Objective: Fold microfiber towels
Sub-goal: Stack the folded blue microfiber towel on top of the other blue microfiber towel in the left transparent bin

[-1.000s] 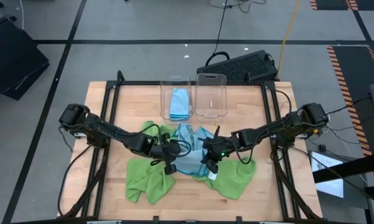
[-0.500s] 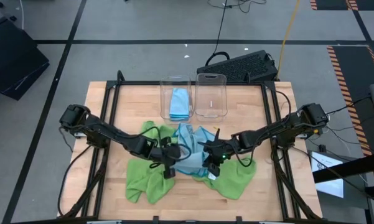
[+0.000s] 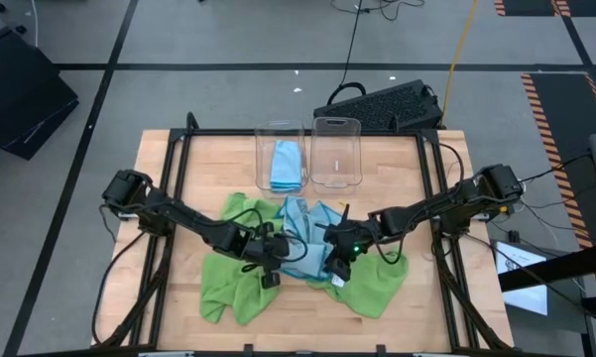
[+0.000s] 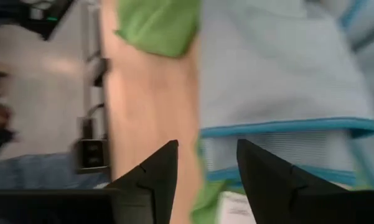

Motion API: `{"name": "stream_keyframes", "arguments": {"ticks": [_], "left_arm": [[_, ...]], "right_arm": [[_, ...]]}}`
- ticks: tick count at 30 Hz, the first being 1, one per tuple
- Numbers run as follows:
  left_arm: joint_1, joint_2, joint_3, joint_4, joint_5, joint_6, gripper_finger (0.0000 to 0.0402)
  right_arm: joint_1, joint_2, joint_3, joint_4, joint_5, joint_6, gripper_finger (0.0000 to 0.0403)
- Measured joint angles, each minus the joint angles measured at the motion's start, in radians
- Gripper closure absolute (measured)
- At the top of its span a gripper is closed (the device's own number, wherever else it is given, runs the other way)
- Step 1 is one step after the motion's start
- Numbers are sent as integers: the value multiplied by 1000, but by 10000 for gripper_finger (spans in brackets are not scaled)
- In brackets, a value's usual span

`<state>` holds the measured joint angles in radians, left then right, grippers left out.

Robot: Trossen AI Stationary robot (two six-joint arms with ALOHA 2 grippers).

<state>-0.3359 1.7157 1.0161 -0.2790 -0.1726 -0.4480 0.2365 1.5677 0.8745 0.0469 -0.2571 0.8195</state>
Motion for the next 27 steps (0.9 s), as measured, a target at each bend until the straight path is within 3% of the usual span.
{"name": "stream_keyframes", "arguments": {"ticks": [7, 10, 14, 20, 27], "left_arm": [[1, -52, 0, 20, 201, -97, 238], [2, -79, 0, 42, 200, -146, 222], [20, -84, 0, 110, 165, -213, 217], [71, -1, 1, 197, 127, -218, 259], [106, 167, 1, 280, 203, -220, 341]], "right_arm": [[-7, -7, 0, 51, -114, 84, 248], [-7, -7, 0, 99, -73, 102, 254], [-8, -6, 0, 158, 58, 93, 266], [-17, 97, 1, 199, 88, 50, 311], [-23, 275, 0, 278, 73, 33, 382]]}}
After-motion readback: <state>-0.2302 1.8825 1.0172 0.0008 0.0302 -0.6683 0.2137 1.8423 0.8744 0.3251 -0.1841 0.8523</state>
